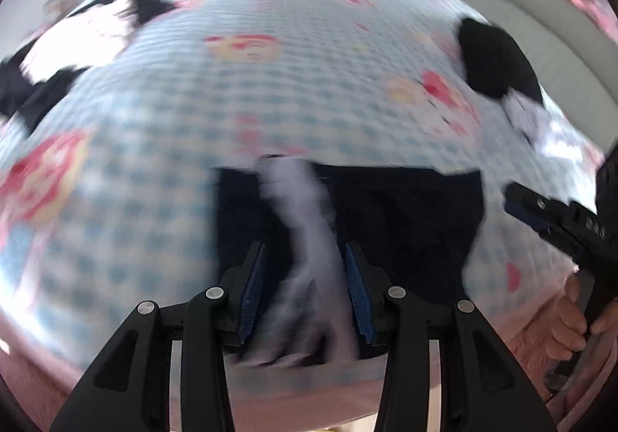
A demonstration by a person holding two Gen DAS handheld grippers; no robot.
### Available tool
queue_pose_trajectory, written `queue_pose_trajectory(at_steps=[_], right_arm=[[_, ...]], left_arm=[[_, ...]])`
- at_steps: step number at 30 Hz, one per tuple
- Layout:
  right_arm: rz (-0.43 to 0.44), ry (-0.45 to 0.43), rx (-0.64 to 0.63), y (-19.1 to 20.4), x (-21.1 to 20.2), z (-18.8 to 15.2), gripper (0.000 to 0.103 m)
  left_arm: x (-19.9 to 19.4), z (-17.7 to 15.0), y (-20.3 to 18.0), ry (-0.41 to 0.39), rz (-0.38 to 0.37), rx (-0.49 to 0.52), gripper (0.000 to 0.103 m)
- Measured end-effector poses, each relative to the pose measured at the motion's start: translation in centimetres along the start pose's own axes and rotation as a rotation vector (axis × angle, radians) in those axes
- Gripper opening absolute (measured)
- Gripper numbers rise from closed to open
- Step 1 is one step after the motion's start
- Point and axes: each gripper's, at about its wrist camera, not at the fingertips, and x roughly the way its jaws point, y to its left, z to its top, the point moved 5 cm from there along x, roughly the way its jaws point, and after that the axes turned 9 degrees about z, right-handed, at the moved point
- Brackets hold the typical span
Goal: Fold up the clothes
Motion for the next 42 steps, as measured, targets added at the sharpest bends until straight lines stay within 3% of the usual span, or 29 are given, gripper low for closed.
queue_pose_trajectory(at_steps=[2,4,7,11,15,18,21,25,27,30,33,37,42], right_arm=[[0.026,0.005,-0.041,1.5,0.3,-0.3,0.045],[0.026,0.031,-0.058,2.3,1.0,-1.0,0.045],[0.019,0.066,-0.065,3.0,1.8,-2.0,0.045],[0.003,0.073,-0.060,3.3,1.5,-3.1,0.045],[-0.163,0.053,-0.058,1.4,0.8,-3.5,0.045],[-0.142,0.022,0.052,-1.2,-0.4,-2.7,0.045],[-0.147,0.013,0.043,-2.1,-1.1,-1.8,0.045],[-0.096,0.051,0.042,-2.2,-0.2,-1.6,0.045],[-0.097,0.074,0.032,-2.2,0.5,-1.5,0.045],[-0.171,0.100,-0.019,-2.3,1.5,-1.3,0.045],[-0.155,0.098,-0.006,-2.6,1.8,-1.0,0.045],[-0.136,0.091,0.008,-2.9,1.6,-0.3,0.045],[-0.133,0.145,-0.104,-1.0,3.3,-0.2,0.045]], left_arm=[[-0.5,-0.2,2.5,-0.017,0.051,-0.069,0.045],[-1.2,-0.3,3.9,-0.031,0.049,-0.119,0.045],[-2.4,0.0,2.8,-0.085,0.012,-0.075,0.045],[-3.1,0.3,-0.2,-0.093,-0.092,-0.002,0.045],[-2.7,0.4,-5.5,-0.077,-0.167,0.118,0.045],[-1.8,1.1,-9.5,-0.076,-0.203,0.195,0.045],[-0.7,1.9,-12.8,-0.069,-0.175,0.282,0.045],[1.7,2.6,-14.9,-0.030,-0.168,0.305,0.044],[2.7,2.4,-15.2,-0.018,-0.146,0.320,0.041],[4.4,2.0,-15.5,0.037,-0.150,0.331,0.038],[5.3,1.9,-14.3,0.049,-0.042,0.333,0.038],[5.3,2.3,-11.5,0.067,-0.099,0.214,0.038],[3.5,2.2,-11.1,0.006,-0.196,0.199,0.037]])
